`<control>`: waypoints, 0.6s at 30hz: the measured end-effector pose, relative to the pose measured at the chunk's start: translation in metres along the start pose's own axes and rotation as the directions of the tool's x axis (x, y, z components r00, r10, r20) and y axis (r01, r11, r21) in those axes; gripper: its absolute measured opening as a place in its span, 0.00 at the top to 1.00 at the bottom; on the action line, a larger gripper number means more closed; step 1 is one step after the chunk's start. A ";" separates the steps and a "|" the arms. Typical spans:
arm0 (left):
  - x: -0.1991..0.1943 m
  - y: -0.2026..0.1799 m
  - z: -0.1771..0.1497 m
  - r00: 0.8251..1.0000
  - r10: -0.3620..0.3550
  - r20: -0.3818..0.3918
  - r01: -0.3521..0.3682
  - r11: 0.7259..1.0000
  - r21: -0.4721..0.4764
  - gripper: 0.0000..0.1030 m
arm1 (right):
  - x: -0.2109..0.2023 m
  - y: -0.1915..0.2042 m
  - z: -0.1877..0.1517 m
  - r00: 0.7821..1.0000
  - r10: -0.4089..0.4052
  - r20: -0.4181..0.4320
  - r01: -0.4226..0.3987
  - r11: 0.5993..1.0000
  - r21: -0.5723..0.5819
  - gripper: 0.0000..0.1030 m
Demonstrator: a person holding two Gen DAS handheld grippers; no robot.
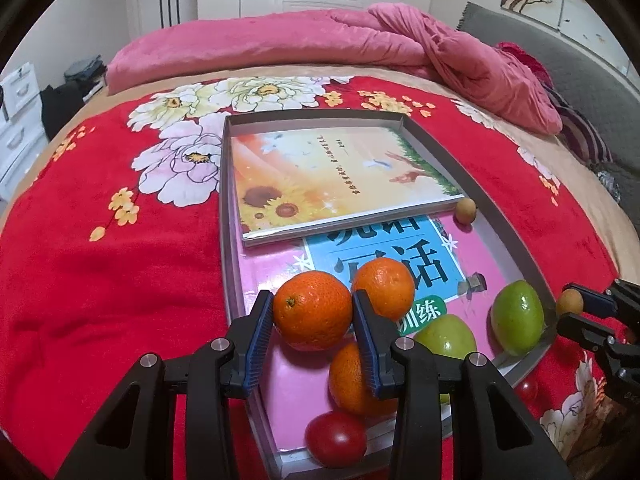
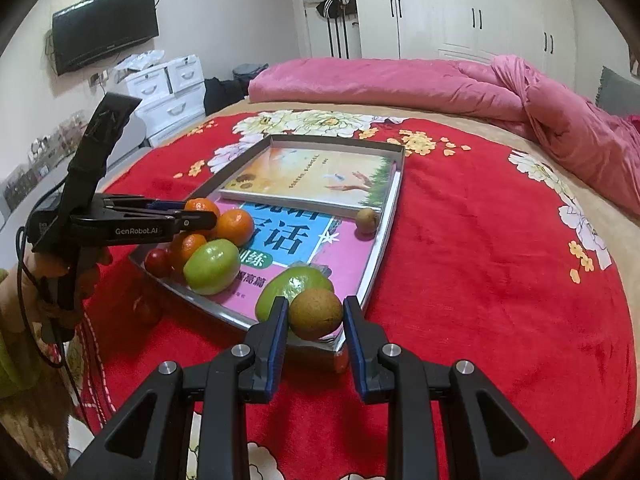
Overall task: Organize fruits
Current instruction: 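Carry the brown fruit over the tray with right tool while left carries tangerine, then open right tool to release brown fruit in tray while left releases tangerine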
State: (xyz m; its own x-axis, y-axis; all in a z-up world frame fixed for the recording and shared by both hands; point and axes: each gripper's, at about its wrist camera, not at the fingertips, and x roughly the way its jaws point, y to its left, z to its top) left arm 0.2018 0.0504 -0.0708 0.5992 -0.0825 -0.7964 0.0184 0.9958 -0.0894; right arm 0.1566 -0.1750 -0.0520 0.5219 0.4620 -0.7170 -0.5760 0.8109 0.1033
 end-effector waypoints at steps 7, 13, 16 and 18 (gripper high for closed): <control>-0.001 0.000 -0.001 1.000 -0.004 -0.002 0.004 1.000 -0.002 0.61 | 0.005 0.000 -0.001 1.000 -0.014 -0.011 0.014 1.000 -0.007 0.73; -0.001 0.000 -0.001 1.000 -0.004 -0.001 0.004 1.000 -0.006 0.60 | 0.007 0.002 -0.002 1.000 -0.014 -0.015 0.014 1.000 -0.016 0.73; -0.001 0.000 -0.001 1.000 -0.004 0.000 0.004 1.000 -0.006 0.60 | 0.009 0.001 -0.002 1.000 -0.010 -0.019 0.009 1.000 -0.011 0.73; -0.001 0.001 -0.001 1.000 -0.003 0.000 0.003 1.000 -0.006 0.60 | 0.008 0.001 -0.002 1.000 -0.008 -0.020 0.008 1.000 -0.011 0.73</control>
State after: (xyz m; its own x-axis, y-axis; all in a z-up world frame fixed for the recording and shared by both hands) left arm 0.1999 0.0510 -0.0707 0.5990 -0.0859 -0.7961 0.0157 0.9953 -0.0955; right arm 0.1587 -0.1709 -0.0594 0.5142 0.4480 -0.7314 -0.5784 0.8108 0.0900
